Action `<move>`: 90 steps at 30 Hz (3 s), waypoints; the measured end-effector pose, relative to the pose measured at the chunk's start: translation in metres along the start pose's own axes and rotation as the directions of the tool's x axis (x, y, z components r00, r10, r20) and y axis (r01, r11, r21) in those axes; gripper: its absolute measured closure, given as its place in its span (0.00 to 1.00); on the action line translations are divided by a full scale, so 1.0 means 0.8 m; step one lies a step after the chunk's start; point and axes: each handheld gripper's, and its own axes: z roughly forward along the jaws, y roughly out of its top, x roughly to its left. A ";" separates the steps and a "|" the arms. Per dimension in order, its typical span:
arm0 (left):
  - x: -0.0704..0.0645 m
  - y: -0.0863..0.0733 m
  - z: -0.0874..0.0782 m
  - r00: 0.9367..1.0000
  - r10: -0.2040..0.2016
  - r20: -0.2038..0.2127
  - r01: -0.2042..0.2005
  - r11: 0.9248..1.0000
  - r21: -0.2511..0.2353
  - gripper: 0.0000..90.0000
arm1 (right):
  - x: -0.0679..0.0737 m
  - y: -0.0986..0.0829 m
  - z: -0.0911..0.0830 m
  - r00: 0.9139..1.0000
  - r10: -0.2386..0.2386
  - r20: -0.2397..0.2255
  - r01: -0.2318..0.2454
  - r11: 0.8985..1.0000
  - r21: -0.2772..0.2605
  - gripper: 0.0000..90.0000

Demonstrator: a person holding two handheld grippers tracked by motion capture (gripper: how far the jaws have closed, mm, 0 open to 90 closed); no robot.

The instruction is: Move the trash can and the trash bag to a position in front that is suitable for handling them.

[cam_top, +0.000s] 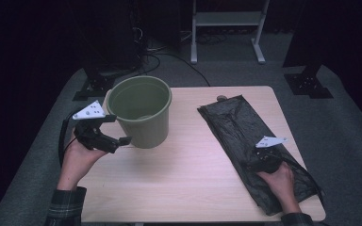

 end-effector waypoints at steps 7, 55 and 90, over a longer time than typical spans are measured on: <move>0.023 0.020 -0.003 1.000 -0.005 -0.024 0.005 1.000 -0.005 0.00 | 0.000 0.000 0.000 1.000 0.002 0.001 -0.002 1.000 0.001 0.13; 0.130 0.003 0.055 0.984 -0.159 -0.080 0.167 0.981 0.101 0.00 | 0.001 0.000 -0.001 1.000 0.004 0.003 -0.004 1.000 0.001 0.13; 0.011 0.025 0.101 0.989 -0.019 0.149 0.004 0.995 0.104 0.00 | 0.001 0.000 -0.001 1.000 0.005 0.004 -0.005 1.000 0.002 0.13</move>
